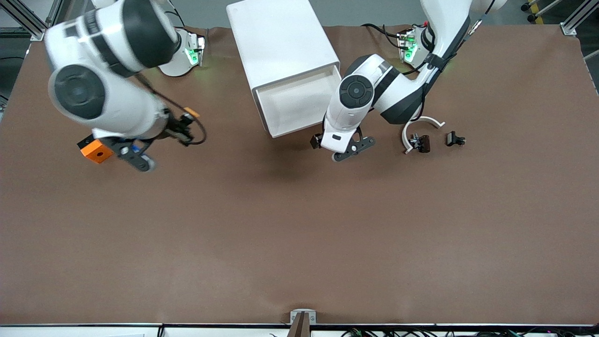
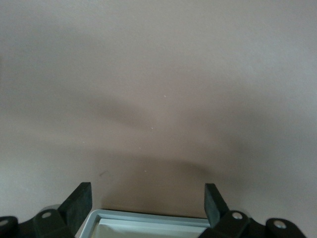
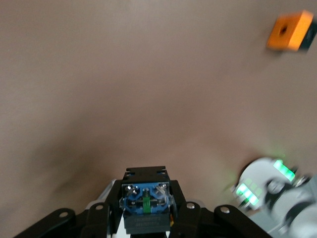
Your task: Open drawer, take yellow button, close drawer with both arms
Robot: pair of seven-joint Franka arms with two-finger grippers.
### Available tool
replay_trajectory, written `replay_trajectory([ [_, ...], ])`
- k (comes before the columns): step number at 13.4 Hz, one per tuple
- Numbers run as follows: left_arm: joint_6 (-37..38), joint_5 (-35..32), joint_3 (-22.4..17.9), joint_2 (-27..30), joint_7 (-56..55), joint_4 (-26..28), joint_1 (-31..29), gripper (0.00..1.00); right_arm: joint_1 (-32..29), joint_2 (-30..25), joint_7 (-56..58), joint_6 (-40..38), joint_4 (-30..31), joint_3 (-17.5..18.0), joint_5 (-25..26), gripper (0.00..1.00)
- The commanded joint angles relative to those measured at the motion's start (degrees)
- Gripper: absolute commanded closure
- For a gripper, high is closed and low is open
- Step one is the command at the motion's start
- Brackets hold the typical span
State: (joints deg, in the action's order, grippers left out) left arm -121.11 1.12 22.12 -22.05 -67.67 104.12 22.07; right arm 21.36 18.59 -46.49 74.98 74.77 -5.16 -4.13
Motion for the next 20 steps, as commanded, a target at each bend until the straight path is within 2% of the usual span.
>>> replay_trajectory([
  [1,1.49,-0.59,0.29,0.16,-2.98,-0.50,3.40,0.00,-6.75,-0.40,15.24,0.69,1.25,1.12,2.72,0.58],
  [3,3.16,-0.59,0.38,0.34,-5.27,-0.49,5.78,0.00,-10.97,-0.48,24.30,4.27,4.05,1.12,3.16,0.58],
  [7,5.45,3.61,4.32,0.16,-6.42,-0.41,6.32,0.00,-16.78,-0.48,35.48,16.65,13.27,1.12,4.57,0.57],
  [11,5.54,4.68,8.98,-0.28,-10.19,0.47,6.49,0.00,-20.39,-0.31,40.67,30.71,23.99,1.12,5.80,0.57],
  [14,5.54,4.77,10.40,-1.07,-12.74,0.30,7.02,0.00,-22.67,-0.05,44.98,43.28,31.82,1.12,6.67,0.57],
  [18,5.62,4.60,9.79,-1.07,-13.10,-0.05,5.62,0.00,-26.45,7.32,51.84,53.06,32.45,1.12,7.03,0.57],
  [20,5.45,2.06,9.26,-1.50,-12.92,-1.71,2.64,0.00,-27.60,10.23,51.94,57.01,32.71,1.12,7.03,0.56],
])
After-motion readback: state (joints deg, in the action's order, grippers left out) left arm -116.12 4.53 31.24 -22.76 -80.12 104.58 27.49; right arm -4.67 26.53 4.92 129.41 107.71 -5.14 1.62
